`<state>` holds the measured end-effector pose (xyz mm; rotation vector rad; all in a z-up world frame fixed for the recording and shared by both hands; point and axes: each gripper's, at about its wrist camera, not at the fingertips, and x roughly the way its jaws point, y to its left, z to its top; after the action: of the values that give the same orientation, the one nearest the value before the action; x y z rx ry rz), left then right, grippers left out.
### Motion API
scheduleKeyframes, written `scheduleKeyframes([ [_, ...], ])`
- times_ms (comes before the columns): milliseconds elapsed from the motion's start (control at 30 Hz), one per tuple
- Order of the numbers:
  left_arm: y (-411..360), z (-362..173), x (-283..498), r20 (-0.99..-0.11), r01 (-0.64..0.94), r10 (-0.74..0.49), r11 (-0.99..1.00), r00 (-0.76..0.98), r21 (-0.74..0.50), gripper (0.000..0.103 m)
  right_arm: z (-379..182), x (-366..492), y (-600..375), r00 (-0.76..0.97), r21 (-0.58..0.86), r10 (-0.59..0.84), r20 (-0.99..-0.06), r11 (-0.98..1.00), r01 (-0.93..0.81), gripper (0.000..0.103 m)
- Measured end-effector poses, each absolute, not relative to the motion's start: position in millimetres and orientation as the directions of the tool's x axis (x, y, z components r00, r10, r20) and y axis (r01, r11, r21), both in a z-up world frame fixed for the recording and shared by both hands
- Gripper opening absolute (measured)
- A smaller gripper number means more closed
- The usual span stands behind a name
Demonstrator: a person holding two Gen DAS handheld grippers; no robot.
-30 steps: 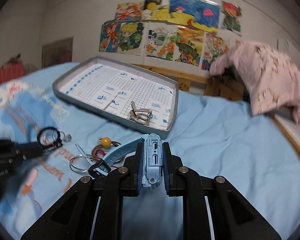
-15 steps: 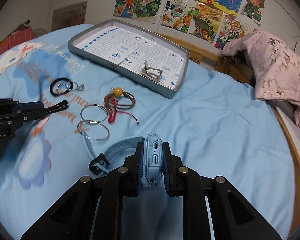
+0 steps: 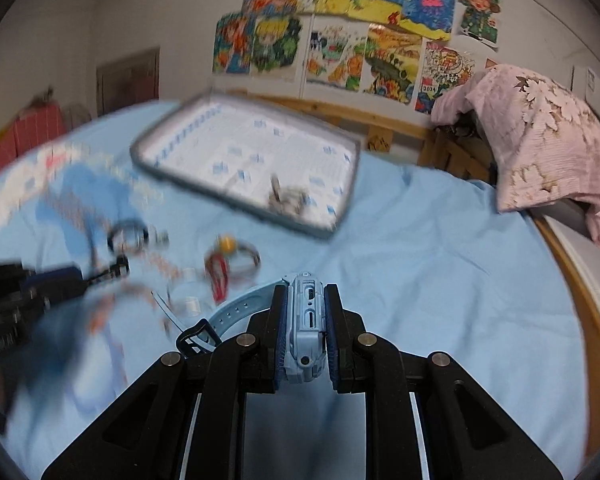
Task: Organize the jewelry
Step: 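Carry both items over the grey tray and open both tools to release them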
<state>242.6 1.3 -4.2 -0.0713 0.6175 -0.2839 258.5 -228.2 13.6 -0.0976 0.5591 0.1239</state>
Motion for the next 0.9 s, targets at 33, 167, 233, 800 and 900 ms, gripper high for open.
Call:
scheduleKeyframes([
  [33, 3.8, -0.6, 248.2, -0.551, 0.234, -0.280, 0.960, 0.786, -0.154, 0.011, 16.0, 269.4, -228.0, 0.851, -0.020, 0.111, -0.513, 0.990, -0.142, 0.015],
  [167, 15.4, 19.2, 284.4, -0.495, 0.190, -0.247, 0.968, 0.833, -0.163, 0.011, 18.6, 310.1, -217.5, 0.880, 0.051, 0.140, -0.453, 0.990, -0.131, 0.015],
  [233, 21.1, 27.5, 313.7, -0.464, 0.158, -0.216, 0.974, 0.859, -0.162, 0.011, 18.0, 341.1, -209.9, 0.895, 0.071, 0.151, -0.421, 0.989, -0.133, 0.015],
  [800, 47.3, -15.6, 452.9, -0.561, 0.036, -0.107, 0.990, 0.821, -0.136, 0.012, -43.0, 467.2, -161.6, 0.876, 0.117, 0.194, -0.441, 0.980, -0.158, 0.016],
  [900, 50.9, -23.4, 455.4, -0.579, 0.028, -0.108, 0.989, 0.808, -0.145, 0.012, -41.2, 460.7, -154.7, 0.887, 0.071, 0.172, -0.428, 0.985, -0.156, 0.017],
])
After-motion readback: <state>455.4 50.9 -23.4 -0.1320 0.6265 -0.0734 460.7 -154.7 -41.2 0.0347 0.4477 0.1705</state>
